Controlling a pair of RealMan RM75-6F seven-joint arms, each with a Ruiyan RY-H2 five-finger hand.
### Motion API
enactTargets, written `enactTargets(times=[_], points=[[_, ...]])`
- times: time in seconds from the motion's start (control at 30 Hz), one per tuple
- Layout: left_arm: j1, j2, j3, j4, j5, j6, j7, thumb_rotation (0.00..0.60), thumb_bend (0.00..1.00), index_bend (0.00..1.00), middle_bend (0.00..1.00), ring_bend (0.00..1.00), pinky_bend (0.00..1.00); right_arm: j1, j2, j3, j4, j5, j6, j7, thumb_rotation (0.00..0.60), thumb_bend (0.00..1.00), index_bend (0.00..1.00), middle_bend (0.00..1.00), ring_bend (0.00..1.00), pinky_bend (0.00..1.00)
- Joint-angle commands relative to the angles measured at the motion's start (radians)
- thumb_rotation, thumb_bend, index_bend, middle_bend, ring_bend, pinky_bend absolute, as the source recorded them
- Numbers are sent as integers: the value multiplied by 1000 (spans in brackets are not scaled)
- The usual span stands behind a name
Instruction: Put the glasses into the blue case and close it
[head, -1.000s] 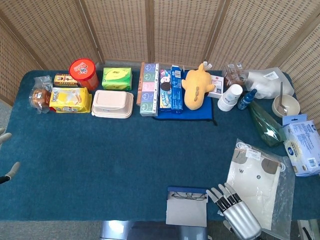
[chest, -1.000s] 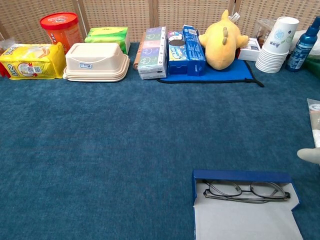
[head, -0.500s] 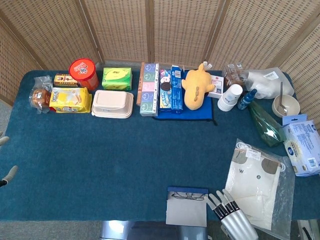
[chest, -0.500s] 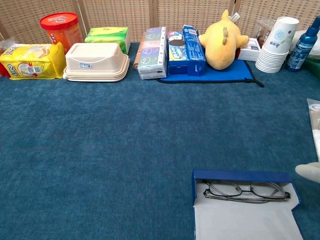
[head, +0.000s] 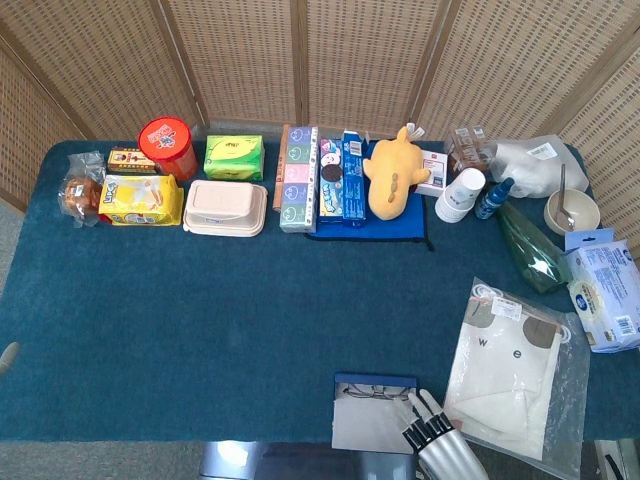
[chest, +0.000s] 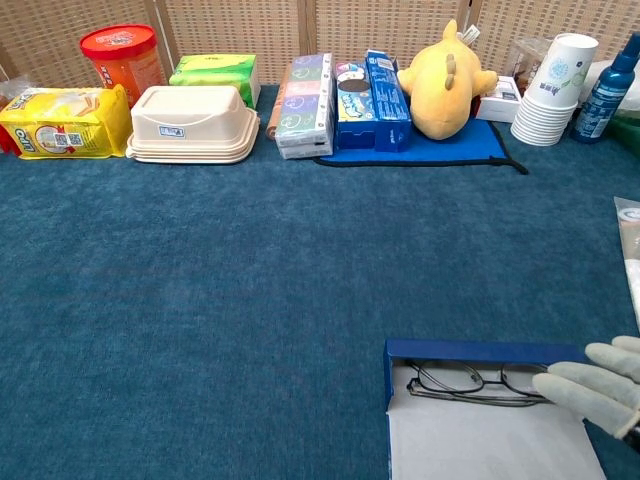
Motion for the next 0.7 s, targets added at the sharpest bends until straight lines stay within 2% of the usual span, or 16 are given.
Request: enactTargets(times=[0.03, 0.7], points=[[3, -2, 2, 7, 2, 3, -5, 583, 295, 138, 100, 7, 0, -5, -15, 4, 19, -5, 2, 12, 600, 155, 0, 92, 0, 71], [39, 5, 15, 51, 20, 63, -48, 587, 294, 138, 100, 7, 0, -42, -146, 20, 233, -33, 84, 179, 600, 151, 0, 67, 0, 65]])
